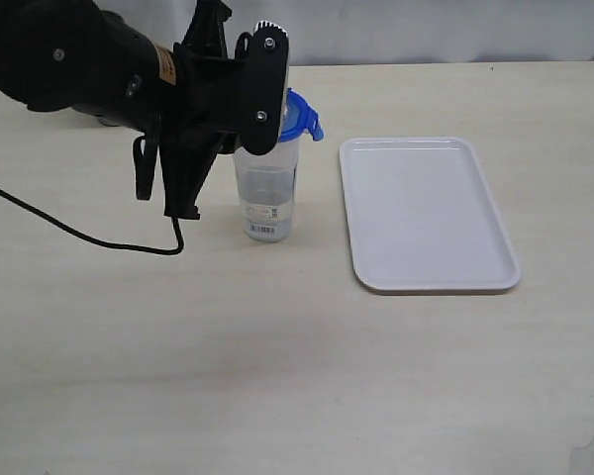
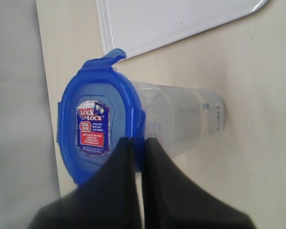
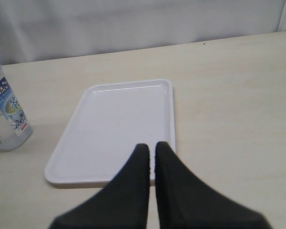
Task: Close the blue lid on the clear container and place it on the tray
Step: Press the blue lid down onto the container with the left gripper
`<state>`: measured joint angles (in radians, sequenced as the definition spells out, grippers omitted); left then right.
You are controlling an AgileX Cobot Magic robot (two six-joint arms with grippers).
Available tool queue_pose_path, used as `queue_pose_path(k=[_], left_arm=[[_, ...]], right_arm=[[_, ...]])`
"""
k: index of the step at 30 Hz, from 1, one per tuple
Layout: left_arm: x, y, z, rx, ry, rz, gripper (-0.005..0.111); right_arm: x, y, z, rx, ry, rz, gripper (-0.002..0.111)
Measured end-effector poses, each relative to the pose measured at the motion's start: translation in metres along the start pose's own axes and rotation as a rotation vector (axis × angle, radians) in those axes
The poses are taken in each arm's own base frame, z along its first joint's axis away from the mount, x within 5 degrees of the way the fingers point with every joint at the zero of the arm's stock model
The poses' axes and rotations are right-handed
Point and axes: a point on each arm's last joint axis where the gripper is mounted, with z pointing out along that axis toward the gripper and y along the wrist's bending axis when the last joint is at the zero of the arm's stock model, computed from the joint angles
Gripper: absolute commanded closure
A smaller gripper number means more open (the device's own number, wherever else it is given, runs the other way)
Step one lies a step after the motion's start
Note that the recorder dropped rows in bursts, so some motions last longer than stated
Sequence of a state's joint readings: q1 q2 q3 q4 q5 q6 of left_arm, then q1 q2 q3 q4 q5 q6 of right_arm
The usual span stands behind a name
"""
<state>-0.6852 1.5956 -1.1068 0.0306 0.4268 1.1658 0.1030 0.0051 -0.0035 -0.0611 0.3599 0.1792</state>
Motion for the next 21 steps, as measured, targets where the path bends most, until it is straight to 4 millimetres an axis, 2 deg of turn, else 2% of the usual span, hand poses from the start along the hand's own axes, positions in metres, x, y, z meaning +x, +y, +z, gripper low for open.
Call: queue_pose_path(k=[15,21], left_arm=[[0.0019,-0.0001,0.0008,0.001,0.021,0.013,0.107],[0.0020,-0.0002,0.0008,0.001,0.021,-0.032,0.105]], right_arm=[[0.0000,0.0000,0.0000,0.000,0.000,0.000,0.104],[0.0000,0.0000,0.0000,0.000,0.000,0.000,0.104]])
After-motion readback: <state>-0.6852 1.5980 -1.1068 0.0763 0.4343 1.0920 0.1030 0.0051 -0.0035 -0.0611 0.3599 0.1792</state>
